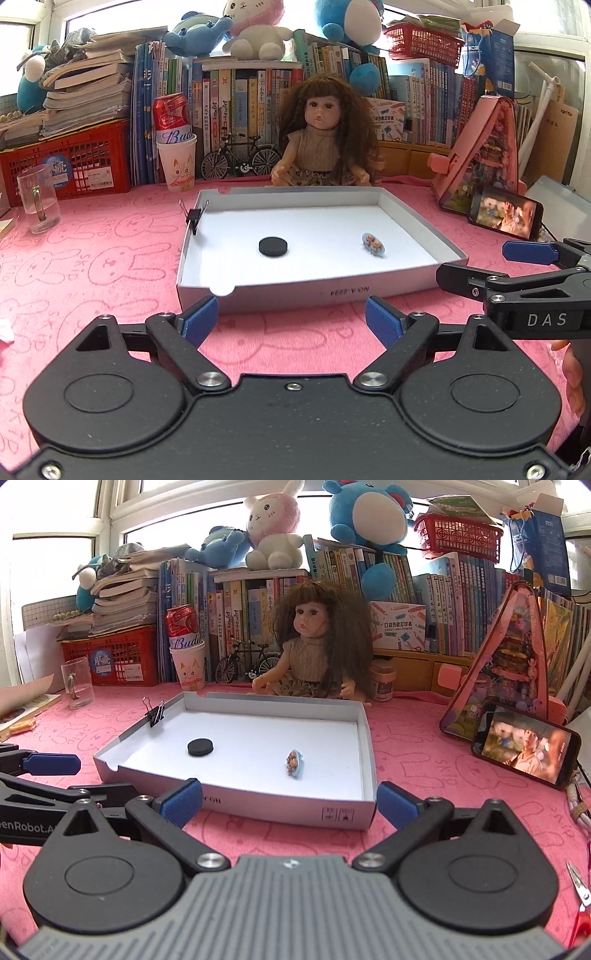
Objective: Organize rigid objects
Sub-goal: 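Grasp another black puck with the left tool while the right tool grasps a blue hair clip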
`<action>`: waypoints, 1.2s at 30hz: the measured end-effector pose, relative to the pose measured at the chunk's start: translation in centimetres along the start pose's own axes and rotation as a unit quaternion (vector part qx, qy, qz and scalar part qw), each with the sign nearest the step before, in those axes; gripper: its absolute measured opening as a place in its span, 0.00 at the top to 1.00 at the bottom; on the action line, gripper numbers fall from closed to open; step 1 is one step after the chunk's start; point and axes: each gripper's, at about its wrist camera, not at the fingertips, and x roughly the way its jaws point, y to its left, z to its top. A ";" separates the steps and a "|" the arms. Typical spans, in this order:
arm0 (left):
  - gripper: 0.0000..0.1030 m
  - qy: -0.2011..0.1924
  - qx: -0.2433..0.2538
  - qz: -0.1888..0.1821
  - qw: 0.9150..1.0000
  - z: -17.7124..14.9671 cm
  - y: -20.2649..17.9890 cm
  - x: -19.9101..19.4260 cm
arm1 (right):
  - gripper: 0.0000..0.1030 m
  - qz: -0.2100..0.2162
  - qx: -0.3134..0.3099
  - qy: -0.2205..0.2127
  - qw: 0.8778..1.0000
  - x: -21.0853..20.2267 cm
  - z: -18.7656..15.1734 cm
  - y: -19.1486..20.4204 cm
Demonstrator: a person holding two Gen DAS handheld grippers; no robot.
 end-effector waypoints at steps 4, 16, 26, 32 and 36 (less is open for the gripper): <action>0.16 0.005 -0.006 -0.002 1.000 -1.5 0.1 -0.7 | 0.00 0.000 -0.001 -0.001 1.000 -0.9 -1.4 0.0; 0.16 -0.002 0.025 0.000 1.000 -4.9 -0.3 -2.9 | 0.00 -0.038 -0.013 -0.015 0.999 -3.1 -5.2 -0.2; 0.26 -0.033 0.051 -0.011 0.998 -6.7 -0.4 -5.6 | 0.00 -0.065 -0.006 -0.023 0.998 -4.1 -6.5 -1.1; 0.41 -0.047 0.038 -0.005 0.998 -6.9 0.0 -6.6 | 0.00 -0.073 -0.003 -0.034 0.997 -5.1 -6.8 -1.7; 0.48 -0.047 0.033 -0.003 0.998 -7.0 0.3 -6.7 | 0.03 -0.078 -0.006 -0.029 0.997 -5.5 -7.0 -2.0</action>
